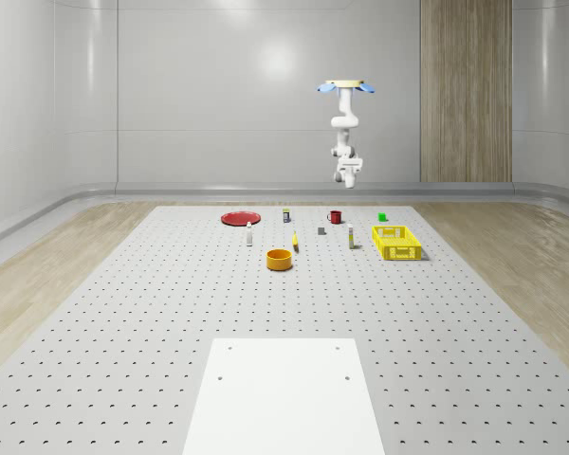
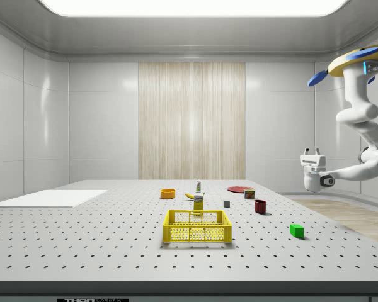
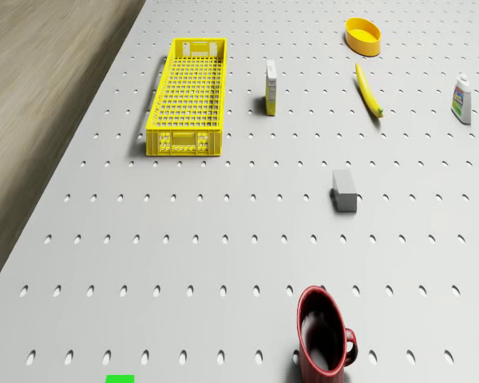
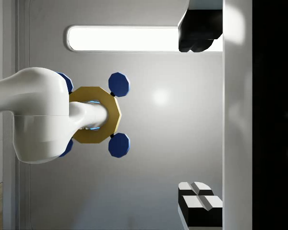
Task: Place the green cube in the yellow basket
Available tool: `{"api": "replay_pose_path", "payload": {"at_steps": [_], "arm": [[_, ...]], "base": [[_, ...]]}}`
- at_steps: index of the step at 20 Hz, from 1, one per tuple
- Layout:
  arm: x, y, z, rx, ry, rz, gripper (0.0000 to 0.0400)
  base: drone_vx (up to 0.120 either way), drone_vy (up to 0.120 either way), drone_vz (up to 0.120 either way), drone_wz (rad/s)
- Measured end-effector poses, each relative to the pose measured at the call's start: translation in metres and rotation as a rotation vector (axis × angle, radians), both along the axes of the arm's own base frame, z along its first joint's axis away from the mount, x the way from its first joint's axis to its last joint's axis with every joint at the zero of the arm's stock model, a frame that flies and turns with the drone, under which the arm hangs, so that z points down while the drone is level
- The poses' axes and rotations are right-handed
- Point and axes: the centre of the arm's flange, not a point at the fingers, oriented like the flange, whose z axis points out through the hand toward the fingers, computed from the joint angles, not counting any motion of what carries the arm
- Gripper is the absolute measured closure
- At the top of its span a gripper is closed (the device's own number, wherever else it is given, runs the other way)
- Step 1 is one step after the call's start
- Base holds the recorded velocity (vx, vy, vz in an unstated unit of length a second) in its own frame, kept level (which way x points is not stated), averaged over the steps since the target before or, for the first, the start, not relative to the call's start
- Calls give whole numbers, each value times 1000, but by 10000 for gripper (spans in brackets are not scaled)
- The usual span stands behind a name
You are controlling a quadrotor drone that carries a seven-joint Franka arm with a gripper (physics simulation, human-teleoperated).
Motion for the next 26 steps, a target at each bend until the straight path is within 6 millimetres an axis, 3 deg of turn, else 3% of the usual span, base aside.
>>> {"api": "replay_pose_path", "payload": {"at_steps": [18, 26], "arm": [[0, 0, 12, -1, -14, 0, 0], [-1, 0, 13, -3, -20, 0, 0]], "base": [[120, 120, 0, 0], [5, 120, 0, 0]]}}
